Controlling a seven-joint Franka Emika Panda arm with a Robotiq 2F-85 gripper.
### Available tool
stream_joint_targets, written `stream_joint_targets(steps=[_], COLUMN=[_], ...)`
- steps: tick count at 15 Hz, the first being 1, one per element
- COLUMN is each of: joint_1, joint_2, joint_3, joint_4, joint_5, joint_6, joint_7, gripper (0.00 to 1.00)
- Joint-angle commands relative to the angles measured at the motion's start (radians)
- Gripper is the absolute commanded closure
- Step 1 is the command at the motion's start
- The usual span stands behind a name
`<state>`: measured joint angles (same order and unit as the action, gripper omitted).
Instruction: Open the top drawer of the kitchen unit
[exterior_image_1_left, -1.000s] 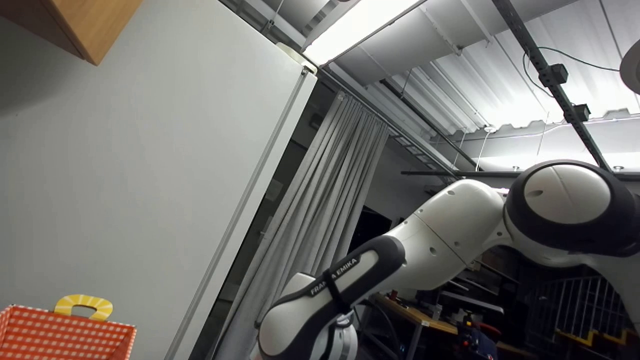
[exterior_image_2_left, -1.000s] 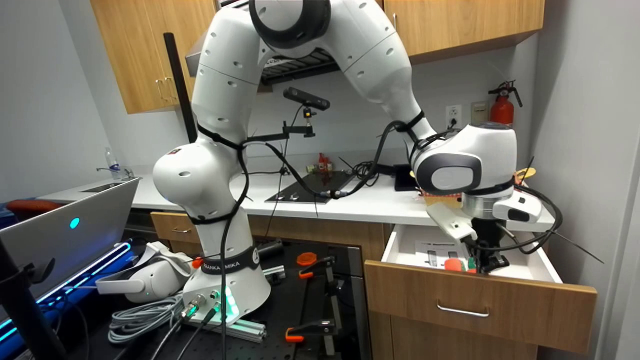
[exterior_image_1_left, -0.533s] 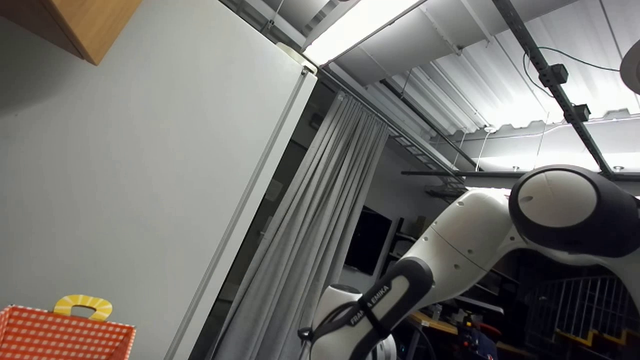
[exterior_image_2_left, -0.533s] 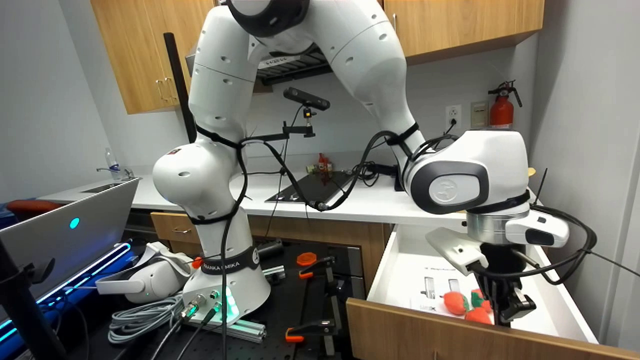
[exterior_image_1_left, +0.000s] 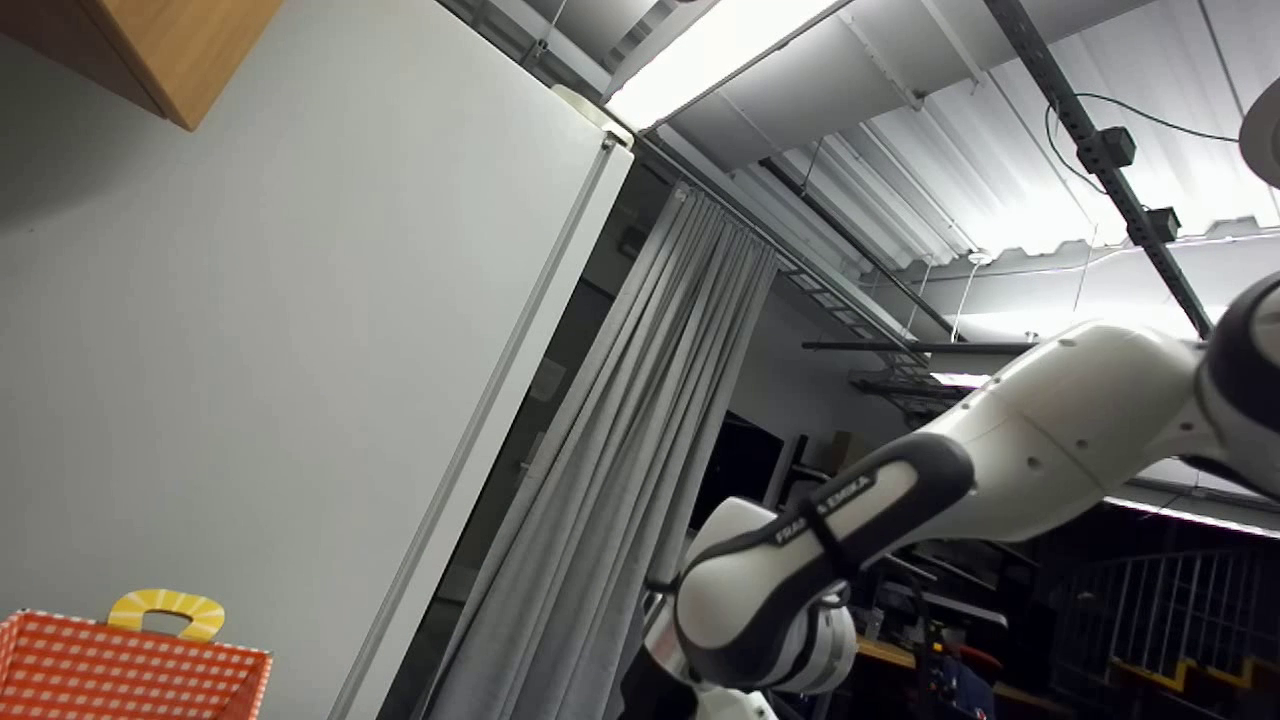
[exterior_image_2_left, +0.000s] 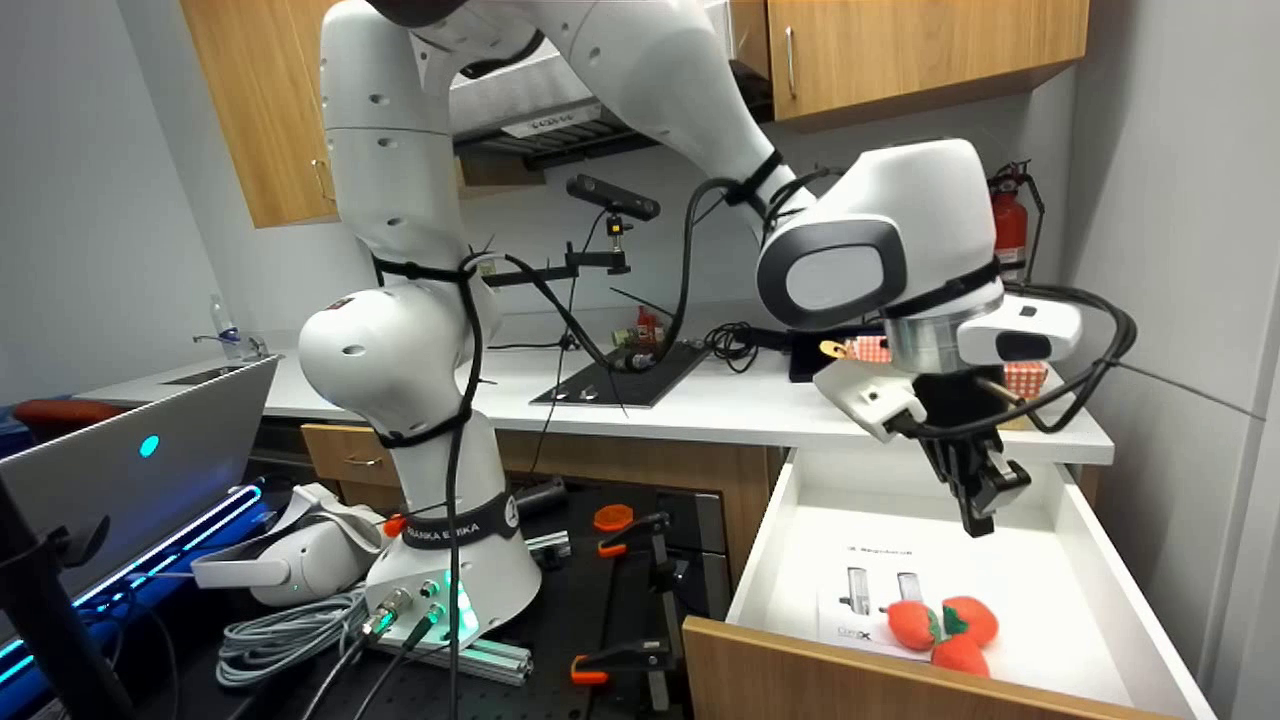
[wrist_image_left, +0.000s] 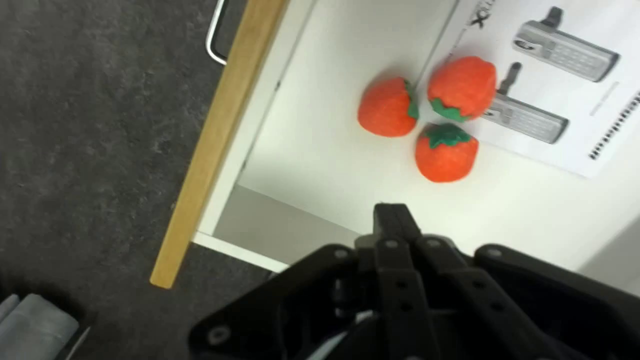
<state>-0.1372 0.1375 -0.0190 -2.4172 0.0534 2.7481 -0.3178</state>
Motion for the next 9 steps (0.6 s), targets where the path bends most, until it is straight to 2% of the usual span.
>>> stream_joint_targets(steps=[1,5,9], joint_1=[-0.005,0.056,0.099], joint_2=[-0.194,-0.329,-0.414], joint_3=[0.037,-0.026,-0.089], joint_4=[-0.086,-0.113,-0.132], joint_5=[0.183,0.280,0.271], joint_6=[-0.085,-0.184,-0.249], joint_7=[-0.171,-0.283,-0.312], gripper=[1.00,1.00,1.00])
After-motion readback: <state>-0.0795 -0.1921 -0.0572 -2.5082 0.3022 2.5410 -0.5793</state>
